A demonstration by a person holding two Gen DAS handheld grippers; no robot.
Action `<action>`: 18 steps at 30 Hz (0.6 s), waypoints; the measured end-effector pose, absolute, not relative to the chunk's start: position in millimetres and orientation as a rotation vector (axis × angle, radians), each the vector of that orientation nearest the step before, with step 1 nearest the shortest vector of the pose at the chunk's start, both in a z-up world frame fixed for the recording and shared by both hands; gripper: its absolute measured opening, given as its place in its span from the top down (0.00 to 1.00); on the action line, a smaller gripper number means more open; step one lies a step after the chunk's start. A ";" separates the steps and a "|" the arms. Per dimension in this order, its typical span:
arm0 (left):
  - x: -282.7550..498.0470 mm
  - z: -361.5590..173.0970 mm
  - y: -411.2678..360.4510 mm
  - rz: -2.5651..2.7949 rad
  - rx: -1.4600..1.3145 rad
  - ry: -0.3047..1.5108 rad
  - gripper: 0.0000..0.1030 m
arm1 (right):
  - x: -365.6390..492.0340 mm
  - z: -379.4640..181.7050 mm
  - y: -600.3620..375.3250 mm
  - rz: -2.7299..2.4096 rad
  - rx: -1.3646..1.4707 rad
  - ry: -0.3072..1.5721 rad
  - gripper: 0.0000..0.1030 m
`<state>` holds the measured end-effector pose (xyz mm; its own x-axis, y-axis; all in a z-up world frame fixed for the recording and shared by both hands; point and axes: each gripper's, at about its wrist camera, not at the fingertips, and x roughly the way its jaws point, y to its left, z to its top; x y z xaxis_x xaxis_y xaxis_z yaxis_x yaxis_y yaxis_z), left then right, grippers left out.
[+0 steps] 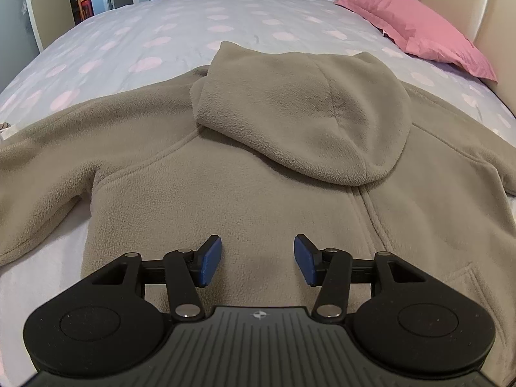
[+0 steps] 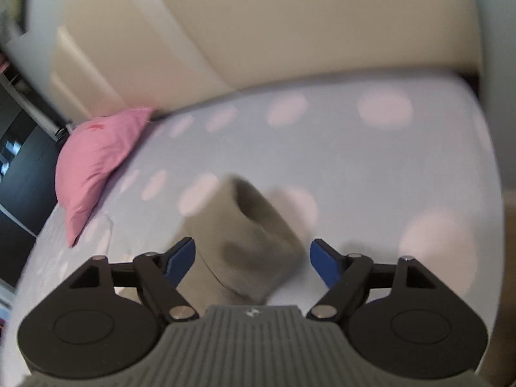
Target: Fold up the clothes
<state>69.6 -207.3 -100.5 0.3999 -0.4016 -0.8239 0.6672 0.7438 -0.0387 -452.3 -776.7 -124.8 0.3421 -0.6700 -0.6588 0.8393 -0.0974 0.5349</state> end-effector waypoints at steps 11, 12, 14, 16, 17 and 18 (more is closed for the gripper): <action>72.2 -103.3 -204.1 -0.683 0.313 0.952 0.53 | -442.6 -152.8 -789.7 -1.215 1.155 0.131 0.55; 72.8 -103.1 -203.8 -0.683 0.308 0.953 0.53 | -440.2 -150.6 -789.1 -1.221 1.143 0.134 0.58; 74.3 -102.7 -203.3 -0.680 0.295 0.955 0.53 | -433.7 -139.2 -786.5 -1.225 1.095 0.136 0.67; 75.9 -102.2 -203.1 -0.677 0.281 0.956 0.53 | -421.5 -116.4 -781.1 -1.210 1.026 0.135 0.69; 76.3 -102.0 -203.4 -0.675 0.274 0.957 0.53 | -415.5 -105.0 -778.5 -1.203 0.992 0.134 0.69; 76.9 -101.8 -203.7 -0.672 0.267 0.958 0.53 | -409.4 -93.5 -775.8 -1.195 0.957 0.134 0.69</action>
